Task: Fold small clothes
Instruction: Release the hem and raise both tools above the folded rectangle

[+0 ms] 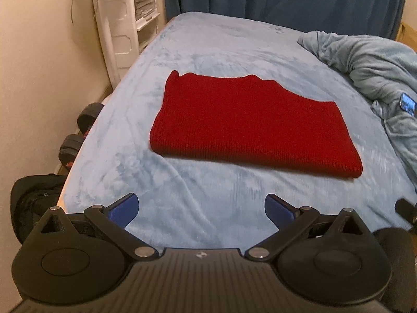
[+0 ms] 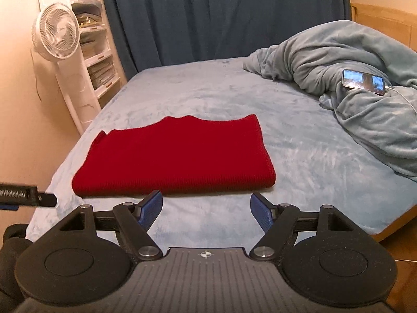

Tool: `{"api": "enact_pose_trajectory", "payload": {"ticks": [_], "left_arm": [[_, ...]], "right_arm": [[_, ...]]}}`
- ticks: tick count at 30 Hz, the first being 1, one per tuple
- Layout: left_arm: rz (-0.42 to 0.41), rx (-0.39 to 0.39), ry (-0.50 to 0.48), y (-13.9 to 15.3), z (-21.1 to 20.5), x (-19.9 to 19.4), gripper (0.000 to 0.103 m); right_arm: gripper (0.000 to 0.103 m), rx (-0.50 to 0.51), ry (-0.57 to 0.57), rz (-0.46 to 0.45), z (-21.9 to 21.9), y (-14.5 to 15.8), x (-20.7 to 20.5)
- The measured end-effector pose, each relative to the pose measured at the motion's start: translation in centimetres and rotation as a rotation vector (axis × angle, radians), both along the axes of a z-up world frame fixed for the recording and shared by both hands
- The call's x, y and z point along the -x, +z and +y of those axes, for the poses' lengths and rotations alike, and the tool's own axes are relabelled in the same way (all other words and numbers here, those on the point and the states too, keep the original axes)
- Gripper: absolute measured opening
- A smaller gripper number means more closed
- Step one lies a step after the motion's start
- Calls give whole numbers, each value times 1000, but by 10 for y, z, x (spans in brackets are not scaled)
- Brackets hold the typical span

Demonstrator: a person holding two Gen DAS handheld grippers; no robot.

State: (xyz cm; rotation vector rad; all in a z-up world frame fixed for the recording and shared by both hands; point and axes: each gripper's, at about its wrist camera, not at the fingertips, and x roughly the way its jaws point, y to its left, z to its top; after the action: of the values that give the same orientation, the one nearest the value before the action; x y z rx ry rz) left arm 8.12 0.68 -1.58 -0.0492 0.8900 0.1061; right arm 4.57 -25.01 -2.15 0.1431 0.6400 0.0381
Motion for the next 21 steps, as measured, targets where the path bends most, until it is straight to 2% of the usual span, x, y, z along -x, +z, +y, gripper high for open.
{"api": "enact_pose_trajectory", "payload": {"ticks": [11,21], "left_arm": [[-31,-36,-11,8,-6,12,103],[-19,-35,-17,5,-4,11,103]], "right_arm": [[76,-18,43,-4,11,6,9],[77,-24,43,14,11,5,6]]}}
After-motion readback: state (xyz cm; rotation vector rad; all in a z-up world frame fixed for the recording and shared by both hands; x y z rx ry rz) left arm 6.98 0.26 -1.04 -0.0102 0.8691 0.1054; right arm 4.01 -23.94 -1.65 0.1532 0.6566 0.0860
